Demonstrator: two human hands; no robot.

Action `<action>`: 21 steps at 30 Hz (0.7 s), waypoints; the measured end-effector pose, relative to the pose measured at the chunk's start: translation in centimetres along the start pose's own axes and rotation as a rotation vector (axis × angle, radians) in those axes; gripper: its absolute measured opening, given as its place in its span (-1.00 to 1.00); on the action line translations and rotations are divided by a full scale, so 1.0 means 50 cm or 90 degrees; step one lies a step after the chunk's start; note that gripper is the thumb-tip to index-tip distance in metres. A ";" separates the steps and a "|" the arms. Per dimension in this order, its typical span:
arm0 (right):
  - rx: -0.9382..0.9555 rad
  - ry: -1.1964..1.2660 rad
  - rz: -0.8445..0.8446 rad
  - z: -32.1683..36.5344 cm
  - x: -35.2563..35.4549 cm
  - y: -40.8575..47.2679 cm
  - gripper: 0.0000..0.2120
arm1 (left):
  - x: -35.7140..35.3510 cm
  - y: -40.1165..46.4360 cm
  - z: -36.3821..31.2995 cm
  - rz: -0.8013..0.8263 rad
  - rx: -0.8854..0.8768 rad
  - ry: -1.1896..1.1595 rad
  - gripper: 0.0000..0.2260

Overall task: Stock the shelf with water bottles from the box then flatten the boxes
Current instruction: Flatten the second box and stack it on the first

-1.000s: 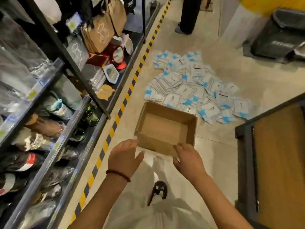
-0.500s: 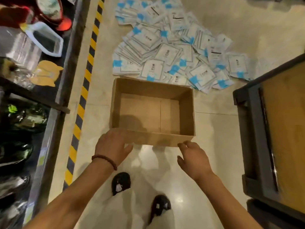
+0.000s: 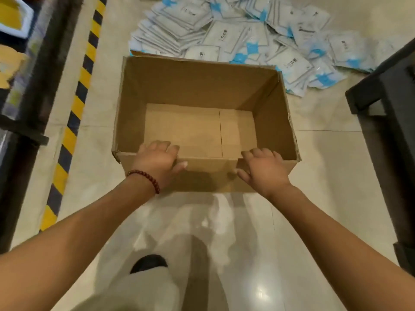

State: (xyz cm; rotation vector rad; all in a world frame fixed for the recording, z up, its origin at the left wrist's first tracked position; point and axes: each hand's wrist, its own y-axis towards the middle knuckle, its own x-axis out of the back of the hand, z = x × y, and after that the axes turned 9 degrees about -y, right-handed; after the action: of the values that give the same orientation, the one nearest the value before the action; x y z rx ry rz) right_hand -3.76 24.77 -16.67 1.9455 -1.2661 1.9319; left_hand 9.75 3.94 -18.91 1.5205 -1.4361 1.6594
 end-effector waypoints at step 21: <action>-0.039 0.221 -0.372 0.047 -0.253 -0.117 -0.70 | -0.155 -0.106 -0.026 -0.076 -0.044 -0.009 -0.70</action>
State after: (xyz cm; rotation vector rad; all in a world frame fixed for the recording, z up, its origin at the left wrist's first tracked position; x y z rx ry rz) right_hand 3.74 32.93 -25.42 1.6085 -0.5716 1.7808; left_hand 15.92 9.22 -23.81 1.5513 -1.3671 1.5167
